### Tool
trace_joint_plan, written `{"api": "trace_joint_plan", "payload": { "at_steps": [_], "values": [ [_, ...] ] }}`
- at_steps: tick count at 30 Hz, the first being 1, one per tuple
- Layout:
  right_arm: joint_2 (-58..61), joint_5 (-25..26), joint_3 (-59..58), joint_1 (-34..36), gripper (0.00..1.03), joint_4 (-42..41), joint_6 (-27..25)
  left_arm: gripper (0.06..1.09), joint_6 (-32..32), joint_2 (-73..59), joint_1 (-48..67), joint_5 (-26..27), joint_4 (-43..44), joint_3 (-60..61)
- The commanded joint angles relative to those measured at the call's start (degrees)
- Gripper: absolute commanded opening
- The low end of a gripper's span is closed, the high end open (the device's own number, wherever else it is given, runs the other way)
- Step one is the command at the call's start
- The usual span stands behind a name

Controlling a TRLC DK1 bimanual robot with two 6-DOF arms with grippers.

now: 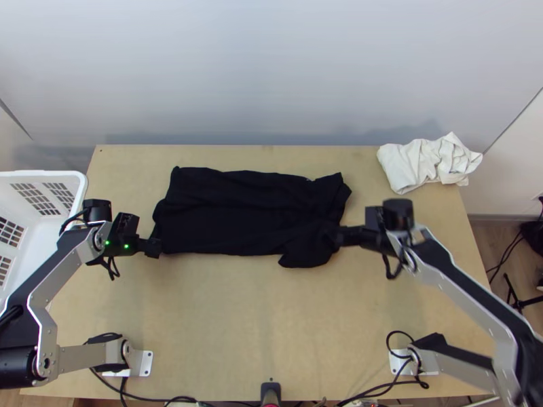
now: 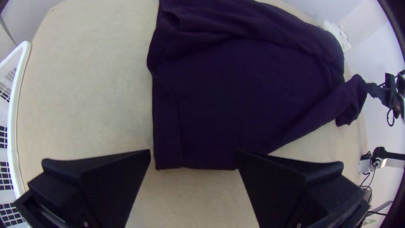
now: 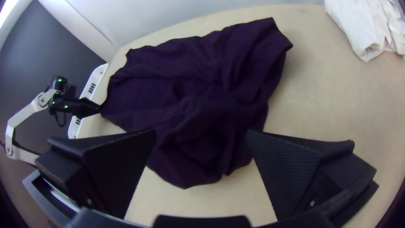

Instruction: Fold the t-shirt

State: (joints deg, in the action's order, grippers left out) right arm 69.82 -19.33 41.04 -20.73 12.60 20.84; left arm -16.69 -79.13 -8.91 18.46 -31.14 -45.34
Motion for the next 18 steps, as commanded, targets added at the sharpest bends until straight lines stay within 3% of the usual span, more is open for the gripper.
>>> {"api": "trace_joint_plan", "payload": {
  "at_steps": [1, 7, 13, 18],
  "values": [
    [-14.80, -1.32, -5.44, -3.00, 1.00, 7.00, 1.04, 1.03, 0.08, 0.38, -0.15, 0.09, 0.20, 0.43],
    [-17.70, -2.82, -11.42, -5.02, 0.99, 9.02, -0.71, 1.03, 0.52, 0.38, 0.03, 0.09, 0.29, 0.08],
    [-12.69, -1.94, -16.78, -8.18, 0.99, -2.67, -0.45, 1.03, 0.78, -0.14, 0.03, 0.00, 0.37, -0.71],
    [-3.55, 2.37, -17.83, -12.76, 0.96, -13.22, -0.19, 1.03, 0.96, -0.58, 0.12, 0.00, 0.37, -1.15]
  ]
}}
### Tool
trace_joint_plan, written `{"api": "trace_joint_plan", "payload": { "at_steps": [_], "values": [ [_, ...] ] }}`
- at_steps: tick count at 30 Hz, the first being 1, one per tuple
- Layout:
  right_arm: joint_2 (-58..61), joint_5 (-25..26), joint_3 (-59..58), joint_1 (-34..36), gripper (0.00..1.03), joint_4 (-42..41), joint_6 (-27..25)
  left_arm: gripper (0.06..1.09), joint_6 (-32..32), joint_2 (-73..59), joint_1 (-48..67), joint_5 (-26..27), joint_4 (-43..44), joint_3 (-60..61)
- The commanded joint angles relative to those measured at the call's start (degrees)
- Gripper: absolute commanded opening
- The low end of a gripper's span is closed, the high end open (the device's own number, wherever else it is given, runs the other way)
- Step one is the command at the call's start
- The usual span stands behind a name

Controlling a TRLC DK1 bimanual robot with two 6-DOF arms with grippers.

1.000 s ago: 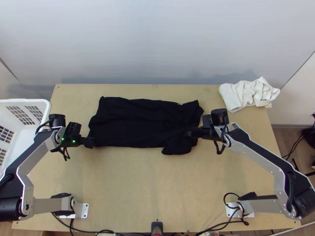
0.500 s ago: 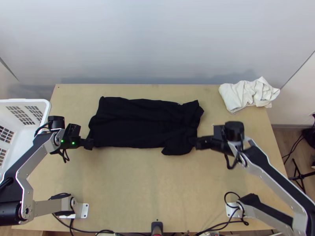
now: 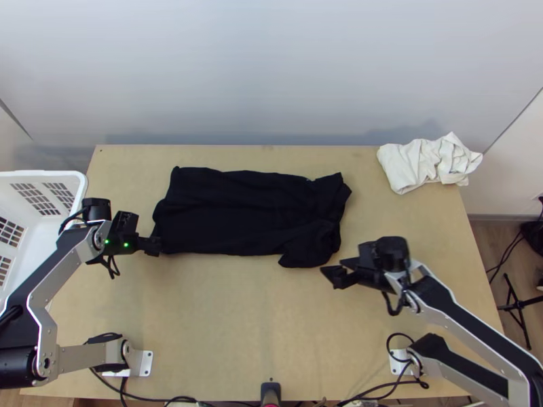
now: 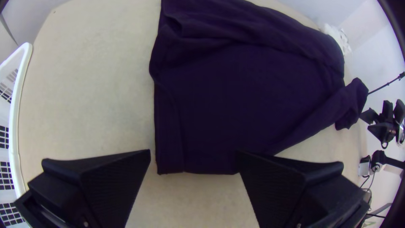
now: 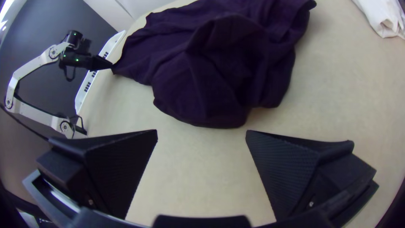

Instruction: Fold the t-shirt

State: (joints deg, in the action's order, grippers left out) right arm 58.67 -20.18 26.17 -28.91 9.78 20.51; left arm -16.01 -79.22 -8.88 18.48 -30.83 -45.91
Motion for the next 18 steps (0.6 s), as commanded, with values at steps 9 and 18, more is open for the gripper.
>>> {"api": "trace_joint_plan", "payload": {
  "at_steps": [9, 18],
  "values": [
    [15.77, 6.12, -0.69, -5.99, 0.96, -15.76, -0.30, 1.03, -0.16, -0.50, -0.78, -0.02, 0.07, -0.76],
    [17.70, 8.67, 0.63, -6.60, 0.86, -15.41, -1.44, 1.03, 0.19, -0.58, -0.26, -0.02, 0.07, -0.85]
  ]
}}
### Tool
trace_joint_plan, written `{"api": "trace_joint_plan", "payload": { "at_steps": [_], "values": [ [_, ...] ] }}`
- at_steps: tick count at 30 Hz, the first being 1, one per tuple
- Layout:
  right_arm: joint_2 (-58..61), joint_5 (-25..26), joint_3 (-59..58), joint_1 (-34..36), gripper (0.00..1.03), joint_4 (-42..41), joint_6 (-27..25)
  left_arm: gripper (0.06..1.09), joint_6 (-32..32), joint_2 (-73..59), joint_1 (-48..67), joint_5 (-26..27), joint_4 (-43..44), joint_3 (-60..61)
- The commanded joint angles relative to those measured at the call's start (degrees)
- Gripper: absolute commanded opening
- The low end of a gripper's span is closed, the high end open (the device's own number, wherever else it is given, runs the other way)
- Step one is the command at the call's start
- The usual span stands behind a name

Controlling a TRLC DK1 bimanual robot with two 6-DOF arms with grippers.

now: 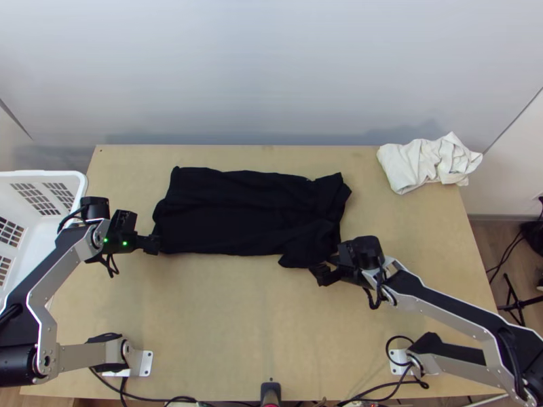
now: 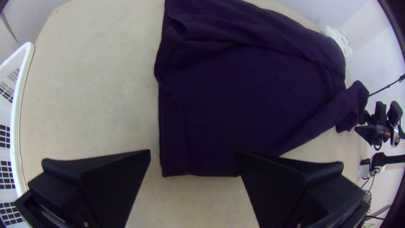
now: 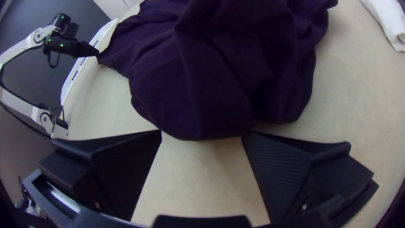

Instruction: Fold the t-shirt

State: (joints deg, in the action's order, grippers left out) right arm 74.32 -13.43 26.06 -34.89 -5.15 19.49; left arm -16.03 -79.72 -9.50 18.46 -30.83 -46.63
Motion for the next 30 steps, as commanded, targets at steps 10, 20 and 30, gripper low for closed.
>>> {"api": "trace_joint_plan", "payload": {
  "at_steps": [10, 20, 30],
  "values": [
    [2.05, 4.03, 2.41, -0.88, 0.05, 0.14, -3.93, 1.03, 0.39, -0.61, 0.71, 0.09, 0.24, -0.21],
    [-5.15, 4.20, 3.73, -1.32, 0.03, 7.96, -3.40, 1.03, 0.83, -0.61, 0.80, 0.09, 0.24, 0.40],
    [-6.91, 4.29, 3.47, -1.32, 0.03, 9.89, -3.40, 1.03, 1.71, -0.87, 1.32, 0.17, 0.16, -0.13]
  ]
}}
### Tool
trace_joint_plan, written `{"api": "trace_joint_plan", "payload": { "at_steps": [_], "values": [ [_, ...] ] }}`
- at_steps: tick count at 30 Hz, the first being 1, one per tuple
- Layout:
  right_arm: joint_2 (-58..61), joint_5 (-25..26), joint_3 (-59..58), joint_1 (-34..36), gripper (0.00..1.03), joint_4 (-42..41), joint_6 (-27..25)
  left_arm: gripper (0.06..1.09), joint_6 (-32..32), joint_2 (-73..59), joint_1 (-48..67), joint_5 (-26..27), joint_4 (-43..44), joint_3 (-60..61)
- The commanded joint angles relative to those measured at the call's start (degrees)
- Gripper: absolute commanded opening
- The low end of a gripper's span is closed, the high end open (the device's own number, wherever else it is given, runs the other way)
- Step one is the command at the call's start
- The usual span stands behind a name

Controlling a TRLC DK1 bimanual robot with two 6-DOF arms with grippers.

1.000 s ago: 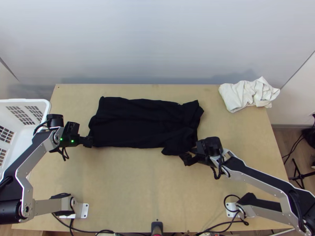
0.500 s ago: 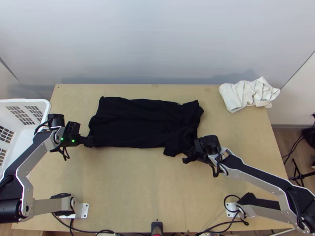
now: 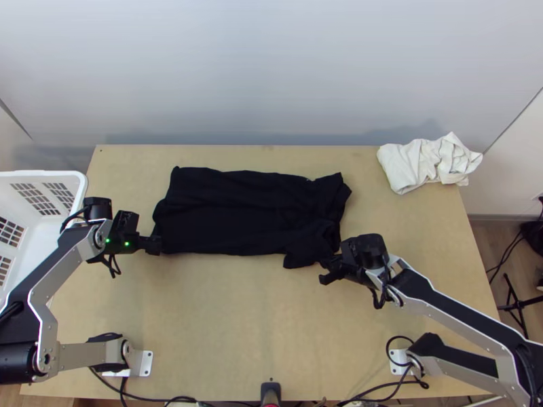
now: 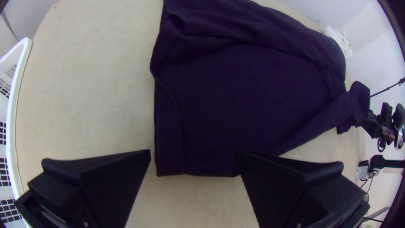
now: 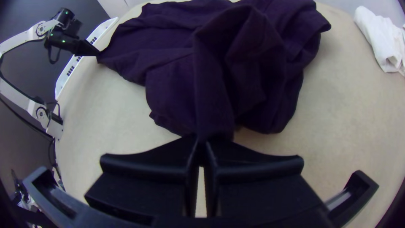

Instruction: Fold the t-shirt

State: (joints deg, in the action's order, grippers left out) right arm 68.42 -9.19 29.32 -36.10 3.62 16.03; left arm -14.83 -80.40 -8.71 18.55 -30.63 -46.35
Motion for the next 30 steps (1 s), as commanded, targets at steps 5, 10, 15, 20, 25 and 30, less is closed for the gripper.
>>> {"api": "trace_joint_plan", "payload": {
  "at_steps": [5, 10, 15, 20, 25, 30],
  "values": [
    [-1.01, 0.05, 0.56, -0.11, 0.03, 1.22, 0.23, 1.03, 0.06, -1.51, 1.15, 0.00, 0.13, -0.32],
    [-1.80, 0.05, 0.74, -0.03, 0.03, 2.27, 0.23, 0.76, -0.38, -0.02, 1.15, 2.72, 0.66, -0.41],
    [-2.86, -0.04, 1.00, 0.06, 0.03, 3.77, 0.23, 0.09, 3.05, 0.77, -1.92, 8.17, 1.28, -0.94],
    [-6.02, -0.04, 4.08, 1.12, 0.03, 10.80, 0.40, 0.09, 4.81, 2.18, -4.83, 9.67, -2.41, -6.30],
    [-7.25, -1.97, 12.87, 3.75, 0.03, 22.84, -0.04, 0.09, 7.27, 3.41, -6.06, 11.25, -8.92, -14.82],
    [-7.60, -5.66, 23.50, 6.13, 0.03, 32.33, -0.74, 0.09, 10.87, 6.48, -5.35, 12.66, -12.87, -21.68]
  ]
}}
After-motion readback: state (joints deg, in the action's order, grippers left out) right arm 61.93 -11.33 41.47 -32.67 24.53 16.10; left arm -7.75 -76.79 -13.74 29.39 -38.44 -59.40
